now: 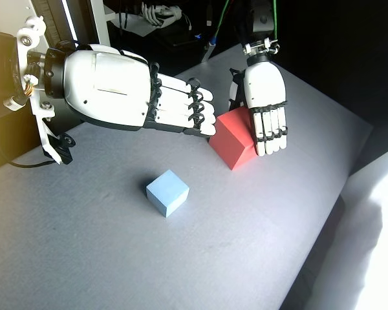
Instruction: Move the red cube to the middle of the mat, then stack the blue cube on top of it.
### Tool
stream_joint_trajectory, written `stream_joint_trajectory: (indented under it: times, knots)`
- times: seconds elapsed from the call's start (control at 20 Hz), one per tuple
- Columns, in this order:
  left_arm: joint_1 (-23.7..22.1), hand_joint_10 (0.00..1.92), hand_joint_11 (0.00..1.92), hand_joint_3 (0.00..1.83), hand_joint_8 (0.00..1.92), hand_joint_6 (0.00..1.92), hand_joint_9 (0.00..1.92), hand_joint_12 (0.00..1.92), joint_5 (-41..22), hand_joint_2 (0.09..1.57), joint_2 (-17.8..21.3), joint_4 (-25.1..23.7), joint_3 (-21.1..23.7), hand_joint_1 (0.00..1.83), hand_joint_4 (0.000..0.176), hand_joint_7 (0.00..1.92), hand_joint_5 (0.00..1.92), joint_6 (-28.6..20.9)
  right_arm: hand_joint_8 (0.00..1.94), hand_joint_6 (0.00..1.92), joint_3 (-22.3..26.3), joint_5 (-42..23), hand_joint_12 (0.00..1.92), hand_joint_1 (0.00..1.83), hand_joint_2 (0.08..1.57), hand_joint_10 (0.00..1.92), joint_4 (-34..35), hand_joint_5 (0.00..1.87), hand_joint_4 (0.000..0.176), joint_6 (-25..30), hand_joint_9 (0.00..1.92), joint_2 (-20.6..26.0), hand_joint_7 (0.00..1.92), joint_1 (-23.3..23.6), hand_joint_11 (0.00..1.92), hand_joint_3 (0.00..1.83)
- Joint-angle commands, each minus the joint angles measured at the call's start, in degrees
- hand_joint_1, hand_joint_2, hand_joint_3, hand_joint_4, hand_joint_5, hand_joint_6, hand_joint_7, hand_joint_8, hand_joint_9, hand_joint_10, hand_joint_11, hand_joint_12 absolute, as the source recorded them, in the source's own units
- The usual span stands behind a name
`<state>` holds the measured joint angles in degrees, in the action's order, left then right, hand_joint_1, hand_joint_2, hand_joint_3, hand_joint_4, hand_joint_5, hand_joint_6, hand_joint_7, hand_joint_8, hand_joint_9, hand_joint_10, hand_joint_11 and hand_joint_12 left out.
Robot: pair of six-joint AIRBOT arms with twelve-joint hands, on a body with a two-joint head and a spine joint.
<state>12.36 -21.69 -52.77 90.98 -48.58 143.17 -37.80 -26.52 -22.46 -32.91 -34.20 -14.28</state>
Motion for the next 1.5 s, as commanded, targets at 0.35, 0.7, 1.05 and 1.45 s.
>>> stream_joint_trajectory:
  times: [0.35, 0.7, 1.05, 1.45]
  knots:
    - [-0.9, 0.02, 0.0, 0.0, 0.01, 0.01, 0.35, 0.7, -1.6, 1.13, 0.4, -0.5, 0.4, 1.19, 0.0, 0.35, 0.34, 0.6, 0.01, 0.01, -1.9, -7.6, 0.22, 0.0, 1.08, 0.01, 14.1, 0.04, 0.0, -7.6, 0.07, -0.1, 0.09, -4.4, 0.0, 0.0]
    - [-3.2, 0.05, 0.06, 0.0, 0.02, 0.02, 0.67, 1.09, -3.9, 1.11, 0.4, 1.0, 1.5, 1.24, 0.0, 0.72, 0.65, 0.5, 0.0, 0.0, -4.3, -6.3, 0.21, 0.01, 1.09, 0.0, 17.4, 0.04, 0.0, -7.4, 0.07, -0.6, 0.08, -4.7, 0.0, 0.0]
    - [-7.9, 0.02, 0.03, 0.0, 0.0, 0.01, 0.63, 1.08, -9.7, 1.09, 0.5, 2.8, 3.9, 1.24, 0.0, 0.68, 0.61, 0.5, 0.0, 0.0, -5.2, -7.3, 0.29, 0.0, 1.08, 0.0, 29.5, 0.04, 0.0, -8.9, 0.09, -0.6, 0.09, -5.2, 0.0, 0.0]
    - [-10.2, 0.01, 0.02, 0.0, 0.0, 0.0, 0.61, 1.09, -13.0, 1.11, -1.0, 4.6, 5.3, 1.19, 0.0, 0.64, 0.54, 0.3, 0.01, 0.01, -5.2, -2.7, 0.27, 0.0, 1.09, 0.01, 29.5, 0.07, 0.0, -19.0, 0.1, -1.7, 0.11, -3.2, 0.0, 0.0]
